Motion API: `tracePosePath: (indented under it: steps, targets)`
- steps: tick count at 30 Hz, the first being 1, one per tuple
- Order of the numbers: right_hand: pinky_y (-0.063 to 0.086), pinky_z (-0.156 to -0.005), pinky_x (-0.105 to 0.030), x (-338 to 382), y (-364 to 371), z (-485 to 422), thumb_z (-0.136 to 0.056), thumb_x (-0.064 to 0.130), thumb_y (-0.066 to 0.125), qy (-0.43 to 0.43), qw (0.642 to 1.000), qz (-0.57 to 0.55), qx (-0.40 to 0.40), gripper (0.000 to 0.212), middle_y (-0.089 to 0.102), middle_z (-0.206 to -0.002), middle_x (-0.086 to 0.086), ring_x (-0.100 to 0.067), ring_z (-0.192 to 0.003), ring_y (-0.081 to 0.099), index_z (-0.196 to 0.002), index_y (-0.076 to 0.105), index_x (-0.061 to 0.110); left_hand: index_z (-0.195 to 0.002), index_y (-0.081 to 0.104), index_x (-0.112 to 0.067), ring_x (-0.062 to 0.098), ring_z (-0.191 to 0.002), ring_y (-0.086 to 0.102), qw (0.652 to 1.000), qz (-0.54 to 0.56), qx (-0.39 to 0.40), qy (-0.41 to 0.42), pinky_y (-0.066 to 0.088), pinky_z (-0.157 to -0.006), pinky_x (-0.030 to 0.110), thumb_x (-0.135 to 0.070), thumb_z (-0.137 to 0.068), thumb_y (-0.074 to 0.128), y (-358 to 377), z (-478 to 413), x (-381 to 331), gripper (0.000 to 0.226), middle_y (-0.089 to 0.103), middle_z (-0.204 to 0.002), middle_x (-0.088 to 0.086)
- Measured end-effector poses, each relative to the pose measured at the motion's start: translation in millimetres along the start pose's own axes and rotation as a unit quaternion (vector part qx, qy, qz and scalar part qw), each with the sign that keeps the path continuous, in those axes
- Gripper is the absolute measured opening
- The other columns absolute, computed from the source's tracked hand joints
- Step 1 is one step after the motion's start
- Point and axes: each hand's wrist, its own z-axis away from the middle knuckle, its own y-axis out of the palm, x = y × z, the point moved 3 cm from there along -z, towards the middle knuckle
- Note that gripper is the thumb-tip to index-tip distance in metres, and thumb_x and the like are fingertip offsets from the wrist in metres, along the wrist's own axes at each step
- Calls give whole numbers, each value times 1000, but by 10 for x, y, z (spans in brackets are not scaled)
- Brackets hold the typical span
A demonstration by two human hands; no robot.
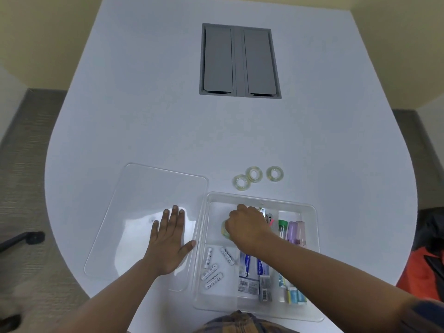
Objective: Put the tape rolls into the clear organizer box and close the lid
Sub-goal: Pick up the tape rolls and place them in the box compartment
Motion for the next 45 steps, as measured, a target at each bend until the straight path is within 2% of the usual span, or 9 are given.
tracePosePath:
  steps: [4, 8, 11, 17, 22, 27, 32, 41, 45]
  targets:
    - [37, -68, -35, -51, 42, -27, -80, 11, 64, -3, 1000, -22, 20, 17, 64, -91, -9, -29, -93, 55, -69, 50, 11, -140, -32, -18, 16, -134, -41, 1000, 2, 0, 4, -21, -111, 40, -84, -68, -10, 0, -10, -2, 100, -40, -148, -5]
    - [50, -83, -38, -187, -54, -17, -84, 26, 61, 15, 984, -177, 8, 23, 66, -108, -5, -26, -105, 57, -104, 68, 17, -142, -29, -17, 16, -136, -40, 1000, -2, -3, 5, -20, -112, 41, -82, -71, -8, 25, -21, 7, 99, -38, -150, -4]
    - [49, -80, -33, -384, -211, -1, -84, 35, 63, 45, 965, -251, -67, 19, 68, -101, 2, -21, -98, 61, -100, 67, 26, -142, -28, -17, 16, -135, -40, 1000, -13, 0, 1, -20, -111, 41, -82, -71, -10, 44, -39, 26, 98, -38, -150, -3]
    - [52, -76, -30, -1183, -198, -68, -80, 18, 64, 219, 857, -425, -195, 12, 73, -88, 0, -19, -84, 67, -88, 72, 21, -141, -32, -16, 17, -134, -42, 1000, -19, 19, -3, -20, -112, 43, -82, -70, -14, 60, -49, 35, 98, -42, -148, -3]
    - [45, -82, -31, -1668, 94, -20, -75, 18, 74, 295, 841, -393, -227, 43, 60, -113, -12, -28, -100, 60, -116, 62, 13, -141, -31, -15, 18, -135, -41, 999, -25, 22, -6, -19, -113, 43, -82, -67, -17, 50, -40, 20, 101, -42, -148, -3]
    - [49, -79, -33, -1765, 236, -94, -70, 20, 76, 294, 855, -383, -189, 48, 60, -117, -14, -30, -101, 62, -115, 60, 11, -141, -29, -15, 18, -136, -40, 999, -17, 24, -12, -17, -115, 45, -83, -65, -19, 26, -45, 3, 103, -41, -148, -3]
    - [45, -94, -38, -1766, 290, -154, -71, 23, 83, 339, 815, -429, -191, 68, 55, -126, -15, -32, -113, 57, -130, 51, 13, -141, -30, -16, 18, -136, -40, 999, -16, 28, -16, -16, -115, 46, -83, -65, -18, 20, -73, -3, 103, -41, -148, -3]
    - [49, -80, -34, -1785, 233, -182, -72, 23, 77, 367, 816, -407, -182, 52, 60, -115, -7, -27, -101, 60, -119, 56, 16, -140, -33, -16, 17, -134, -42, 999, -23, 39, -20, -17, -114, 45, -83, -64, -20, -3, -69, -16, 102, -43, -147, -3]
    - [45, -71, -29, -1611, -5, -99, -72, 30, 75, 324, 795, -439, -263, 31, 64, -100, 1, -20, -85, 61, -97, 60, 21, -138, -35, -15, 18, -133, -44, 999, -24, 45, -20, -18, -114, 45, -82, -60, -24, -42, -50, -54, 104, -47, -145, -4]
